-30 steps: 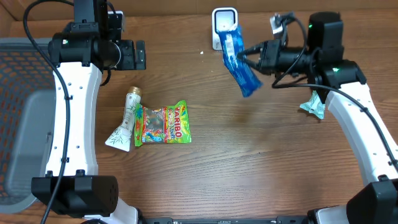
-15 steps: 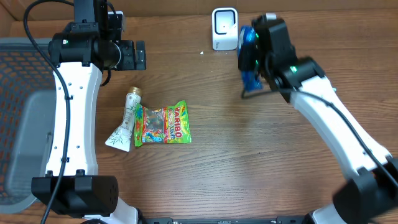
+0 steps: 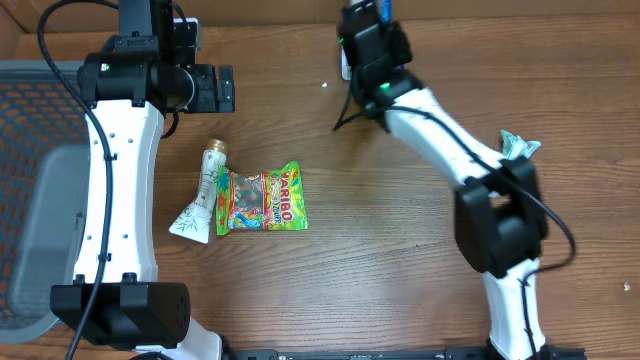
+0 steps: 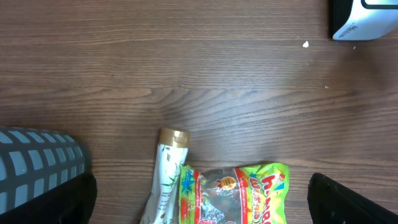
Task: Scan the item barcode
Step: 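Raise the Oreo pack to the white scanner, barcode facing it, then carry the Oreo pack right and drop it beside the wipes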
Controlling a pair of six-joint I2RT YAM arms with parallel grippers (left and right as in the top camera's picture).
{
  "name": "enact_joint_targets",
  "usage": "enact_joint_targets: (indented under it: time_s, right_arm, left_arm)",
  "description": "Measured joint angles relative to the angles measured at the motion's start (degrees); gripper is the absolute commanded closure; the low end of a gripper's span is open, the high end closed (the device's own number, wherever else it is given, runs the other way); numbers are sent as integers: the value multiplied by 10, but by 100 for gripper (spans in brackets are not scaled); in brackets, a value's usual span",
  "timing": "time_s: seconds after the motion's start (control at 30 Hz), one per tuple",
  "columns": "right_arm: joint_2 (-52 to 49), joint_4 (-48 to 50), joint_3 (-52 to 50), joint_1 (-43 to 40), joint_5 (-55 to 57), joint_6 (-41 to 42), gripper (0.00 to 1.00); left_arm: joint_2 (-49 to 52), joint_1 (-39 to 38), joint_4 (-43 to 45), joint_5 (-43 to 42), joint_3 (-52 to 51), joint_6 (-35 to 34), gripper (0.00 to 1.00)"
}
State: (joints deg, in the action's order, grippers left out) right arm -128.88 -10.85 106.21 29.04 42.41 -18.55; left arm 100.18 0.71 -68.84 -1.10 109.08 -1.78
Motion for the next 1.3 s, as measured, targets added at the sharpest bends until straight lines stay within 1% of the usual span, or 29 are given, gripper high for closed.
enact_joint_targets:
  time_s: [0.03, 0.1, 0.2, 0.3, 0.5, 0.77, 0.87, 0.93, 1.07, 1.1, 1.2, 1.3]
  right_arm:
    - [-16, 31, 0, 4, 12, -28, 96]
    - [-40, 62, 0, 11, 30, -72, 96]
    - [-59, 69, 0, 17, 44, -116, 96]
    - [-61, 72, 0, 17, 53, -140, 96]
    - [-61, 75, 0, 17, 77, -155, 96]
    - [-61, 59, 0, 19, 107, -154, 96]
    - [-61, 16, 1, 22, 111, -131, 96]
    - [-58, -32, 2, 24, 108, -105, 96]
    - [-23, -174, 2, 26, 58, -18, 96]
    - [-4, -221, 2, 26, 30, 18, 96]
    - [57, -311, 2, 22, -56, 111, 96]
    - [124, -380, 4, 9, -165, 194, 96]
  left_arm:
    - [0, 0, 0, 0, 0, 0, 0]
    - [0, 0, 0, 0, 0, 0, 0]
    - [0, 0, 0, 0, 0, 0, 0]
    - [0, 0, 0, 0, 0, 0, 0]
    - [0, 0, 0, 0, 0, 0, 0]
    - [0, 0, 0, 0, 0, 0, 0]
    - [0, 0, 0, 0, 0, 0, 0]
    - [0, 0, 0, 0, 0, 0, 0]
    - [0, 0, 0, 0, 0, 0, 0]
    - [0, 0, 0, 0, 0, 0, 0]
    - [0, 0, 0, 0, 0, 0, 0]
    - [0, 0, 0, 0, 0, 0, 0]
